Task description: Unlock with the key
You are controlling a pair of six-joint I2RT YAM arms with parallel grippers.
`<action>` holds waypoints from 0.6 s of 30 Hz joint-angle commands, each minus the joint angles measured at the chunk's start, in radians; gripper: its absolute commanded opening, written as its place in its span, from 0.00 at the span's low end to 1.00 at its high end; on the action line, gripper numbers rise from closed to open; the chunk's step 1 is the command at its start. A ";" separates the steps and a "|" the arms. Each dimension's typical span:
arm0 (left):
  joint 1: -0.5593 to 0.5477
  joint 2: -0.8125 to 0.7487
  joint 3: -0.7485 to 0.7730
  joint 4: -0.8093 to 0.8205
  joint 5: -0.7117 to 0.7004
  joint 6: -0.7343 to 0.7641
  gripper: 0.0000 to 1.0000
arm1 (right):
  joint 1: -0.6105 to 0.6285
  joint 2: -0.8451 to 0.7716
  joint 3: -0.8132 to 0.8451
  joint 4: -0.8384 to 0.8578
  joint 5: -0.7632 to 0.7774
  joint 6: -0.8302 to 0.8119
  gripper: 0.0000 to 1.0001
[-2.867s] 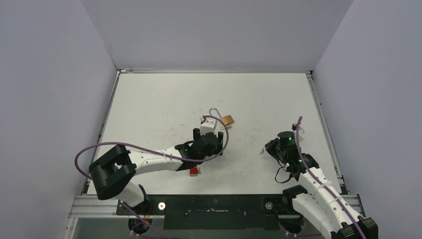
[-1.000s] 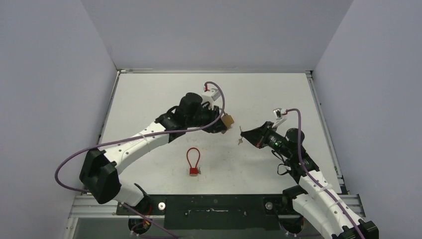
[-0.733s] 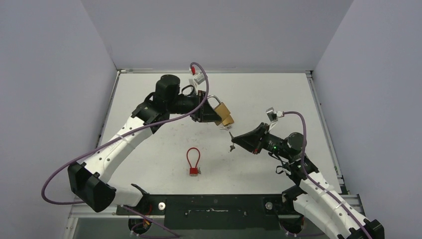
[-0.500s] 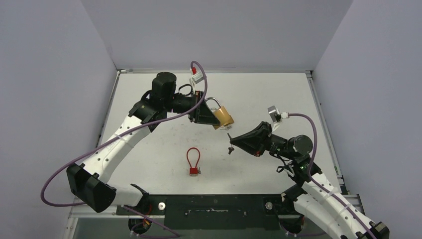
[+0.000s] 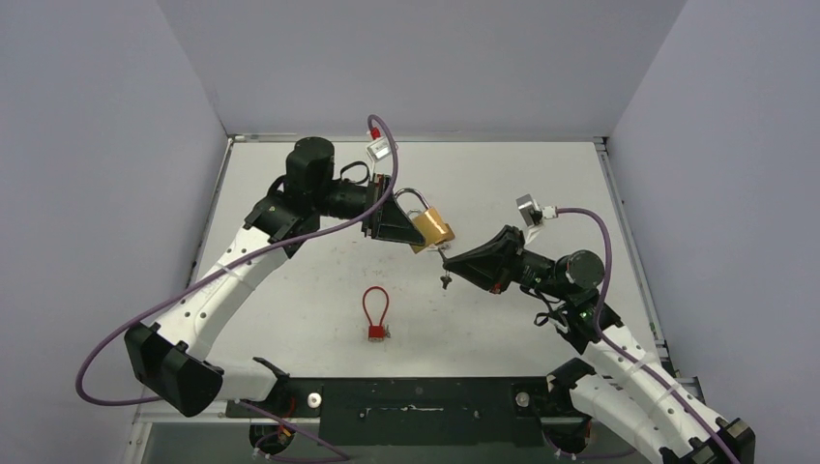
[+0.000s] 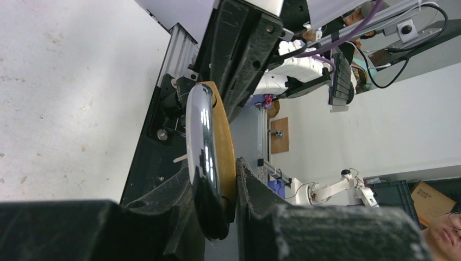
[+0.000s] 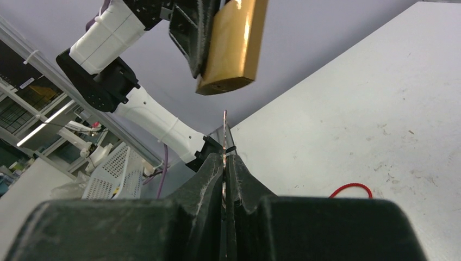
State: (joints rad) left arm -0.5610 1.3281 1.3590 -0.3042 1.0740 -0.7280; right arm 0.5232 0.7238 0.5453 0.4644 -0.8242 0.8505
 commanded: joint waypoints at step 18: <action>0.006 -0.076 -0.010 0.136 0.045 0.011 0.00 | 0.023 0.070 0.071 0.163 -0.015 0.020 0.00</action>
State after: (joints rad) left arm -0.5610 1.3029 1.3300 -0.2756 1.0847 -0.7273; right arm 0.5385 0.7834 0.5724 0.5388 -0.8303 0.8726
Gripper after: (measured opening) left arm 0.180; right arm 0.036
